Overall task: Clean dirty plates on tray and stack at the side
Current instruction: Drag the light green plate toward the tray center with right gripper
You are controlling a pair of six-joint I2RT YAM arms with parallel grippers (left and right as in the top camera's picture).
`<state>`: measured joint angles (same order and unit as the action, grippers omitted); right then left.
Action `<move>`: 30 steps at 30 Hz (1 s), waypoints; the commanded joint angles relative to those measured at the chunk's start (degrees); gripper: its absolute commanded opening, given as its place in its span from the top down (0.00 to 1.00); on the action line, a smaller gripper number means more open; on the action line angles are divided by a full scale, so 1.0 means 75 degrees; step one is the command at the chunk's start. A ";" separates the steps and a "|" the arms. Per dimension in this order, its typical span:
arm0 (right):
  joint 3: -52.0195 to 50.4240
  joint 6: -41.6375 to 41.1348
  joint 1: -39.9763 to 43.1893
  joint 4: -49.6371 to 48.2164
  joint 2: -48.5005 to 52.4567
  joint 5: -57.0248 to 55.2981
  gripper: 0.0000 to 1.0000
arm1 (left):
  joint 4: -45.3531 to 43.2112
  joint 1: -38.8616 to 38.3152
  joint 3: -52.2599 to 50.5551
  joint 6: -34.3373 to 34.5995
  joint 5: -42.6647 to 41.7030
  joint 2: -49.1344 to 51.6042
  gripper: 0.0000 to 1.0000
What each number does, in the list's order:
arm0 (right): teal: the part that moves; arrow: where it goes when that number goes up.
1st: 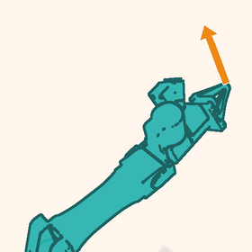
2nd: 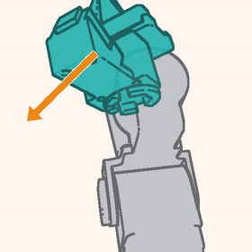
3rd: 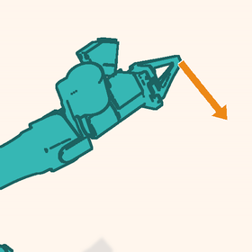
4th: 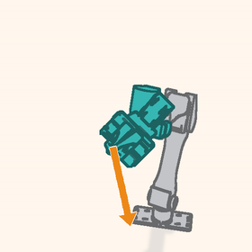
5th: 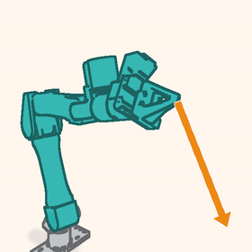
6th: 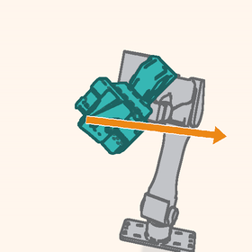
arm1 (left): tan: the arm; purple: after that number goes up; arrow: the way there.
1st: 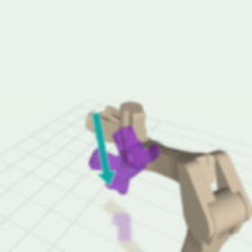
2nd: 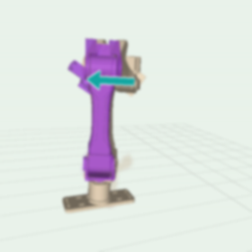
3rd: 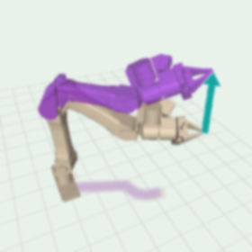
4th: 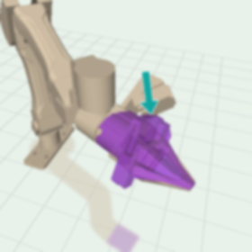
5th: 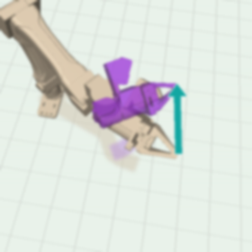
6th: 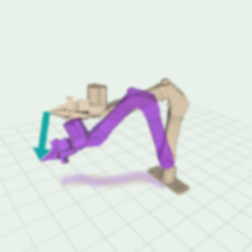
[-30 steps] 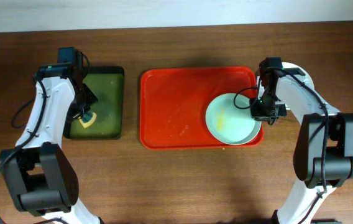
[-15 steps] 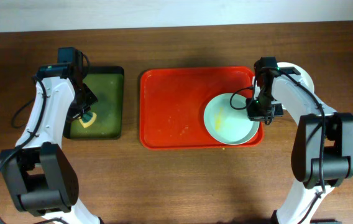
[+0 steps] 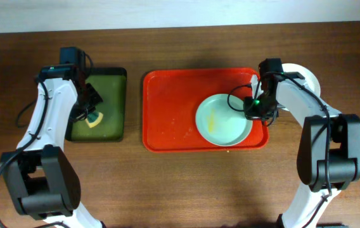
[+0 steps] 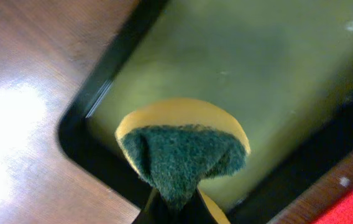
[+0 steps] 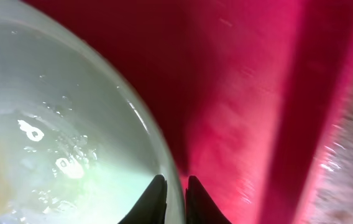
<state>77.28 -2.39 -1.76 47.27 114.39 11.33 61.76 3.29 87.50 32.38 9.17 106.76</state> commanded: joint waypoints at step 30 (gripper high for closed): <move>-0.1361 -0.2124 -0.1457 -0.2346 0.0064 0.0233 0.62 | -0.3037 -0.0262 -0.1029 -0.1341 -0.0364 0.1387 0.45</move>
<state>69.78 -17.65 -11.97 28.82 112.42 13.50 37.85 1.13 78.30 26.89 6.37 117.19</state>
